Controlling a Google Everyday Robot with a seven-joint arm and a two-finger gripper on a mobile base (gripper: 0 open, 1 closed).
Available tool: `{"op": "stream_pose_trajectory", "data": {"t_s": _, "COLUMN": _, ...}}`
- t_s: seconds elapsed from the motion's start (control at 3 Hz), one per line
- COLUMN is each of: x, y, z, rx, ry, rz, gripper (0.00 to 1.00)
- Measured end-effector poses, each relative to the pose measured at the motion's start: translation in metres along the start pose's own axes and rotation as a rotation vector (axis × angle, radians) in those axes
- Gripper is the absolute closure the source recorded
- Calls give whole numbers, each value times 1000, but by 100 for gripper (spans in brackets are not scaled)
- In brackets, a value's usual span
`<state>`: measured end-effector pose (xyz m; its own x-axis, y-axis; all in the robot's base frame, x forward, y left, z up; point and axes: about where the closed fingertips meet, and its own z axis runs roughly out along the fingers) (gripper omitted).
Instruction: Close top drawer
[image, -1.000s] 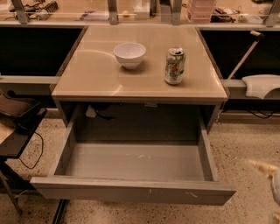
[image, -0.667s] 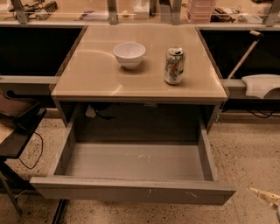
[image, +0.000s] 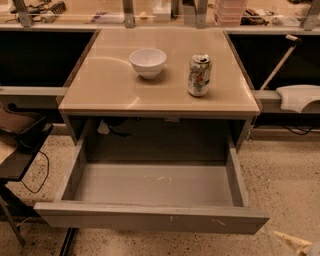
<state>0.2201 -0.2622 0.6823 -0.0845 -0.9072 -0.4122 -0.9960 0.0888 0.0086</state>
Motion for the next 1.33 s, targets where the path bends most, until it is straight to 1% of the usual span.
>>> {"op": "stream_pose_trajectory", "data": {"t_s": 0.33, "x": -29, "y": 33, "z": 52, "rx": -87, "ry": -116, "rz": -51, "gripper": 0}}
{"op": "stream_pose_trajectory", "data": {"t_s": 0.67, "x": -72, "y": 28, "z": 93, "rx": -128, "ry": -148, "rz": -146, "gripper": 0}}
{"op": "stream_pose_trajectory", "data": {"t_s": 1.0, "x": -97, "y": -31, "z": 119, "rx": -61, "ry": -82, "rz": -207, "gripper": 0}}
{"op": "stream_pose_trajectory", "data": {"t_s": 1.33, "x": -104, "y": -55, "z": 123, "rx": 0, "ry": -60, "rz": -168, "gripper": 0}}
